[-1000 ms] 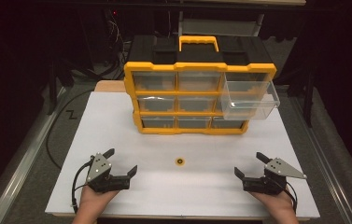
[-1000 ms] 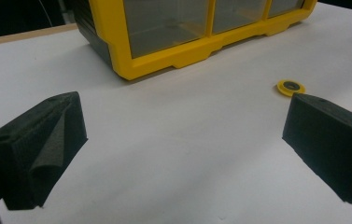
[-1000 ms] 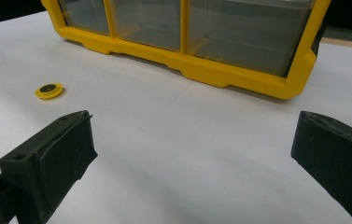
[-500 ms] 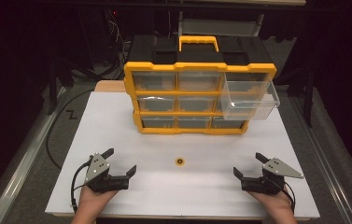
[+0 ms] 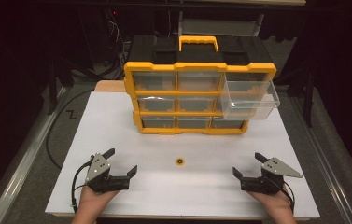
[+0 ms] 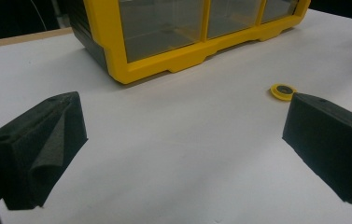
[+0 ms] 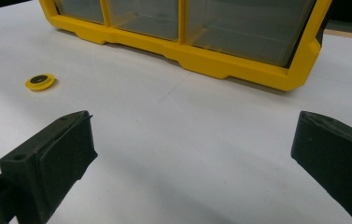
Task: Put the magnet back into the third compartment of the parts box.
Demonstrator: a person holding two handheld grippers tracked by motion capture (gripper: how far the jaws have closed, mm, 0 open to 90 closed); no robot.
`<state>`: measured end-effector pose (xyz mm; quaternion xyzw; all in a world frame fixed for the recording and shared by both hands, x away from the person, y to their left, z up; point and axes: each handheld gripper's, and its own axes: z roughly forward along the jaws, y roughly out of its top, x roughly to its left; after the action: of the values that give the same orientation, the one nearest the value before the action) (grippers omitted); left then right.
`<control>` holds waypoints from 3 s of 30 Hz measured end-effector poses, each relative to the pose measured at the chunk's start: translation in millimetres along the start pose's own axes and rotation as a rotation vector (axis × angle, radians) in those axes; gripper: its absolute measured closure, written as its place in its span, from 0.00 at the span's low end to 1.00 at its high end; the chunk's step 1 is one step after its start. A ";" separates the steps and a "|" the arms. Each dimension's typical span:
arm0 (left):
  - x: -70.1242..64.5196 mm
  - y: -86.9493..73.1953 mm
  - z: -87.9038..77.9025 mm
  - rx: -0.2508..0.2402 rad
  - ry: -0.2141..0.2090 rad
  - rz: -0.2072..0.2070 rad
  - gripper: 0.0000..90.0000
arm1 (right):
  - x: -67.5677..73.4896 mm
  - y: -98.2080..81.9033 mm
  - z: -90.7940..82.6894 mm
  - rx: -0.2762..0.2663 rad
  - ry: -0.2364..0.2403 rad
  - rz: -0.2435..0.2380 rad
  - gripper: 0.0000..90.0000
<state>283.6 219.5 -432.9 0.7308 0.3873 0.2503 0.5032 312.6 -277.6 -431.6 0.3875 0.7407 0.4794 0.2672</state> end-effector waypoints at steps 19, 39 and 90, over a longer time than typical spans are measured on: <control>0.4 -0.4 0.2 -0.002 -0.010 -0.004 0.01 | 17.8 12.8 15.6 -0.001 0.042 -0.030 0.01; 1.5 -0.6 -0.7 -0.008 -0.011 -0.001 0.01 | 41.1 29.8 46.3 0.046 0.099 -0.082 0.01; 1.9 -0.6 -1.3 -0.021 -0.018 0.001 0.01 | 106.0 59.9 129.0 0.213 0.238 -0.136 0.01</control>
<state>283.5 221.9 -433.0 0.7279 0.3796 0.2479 0.5144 371.5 -110.4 -430.5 0.3028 0.8382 0.4217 0.1668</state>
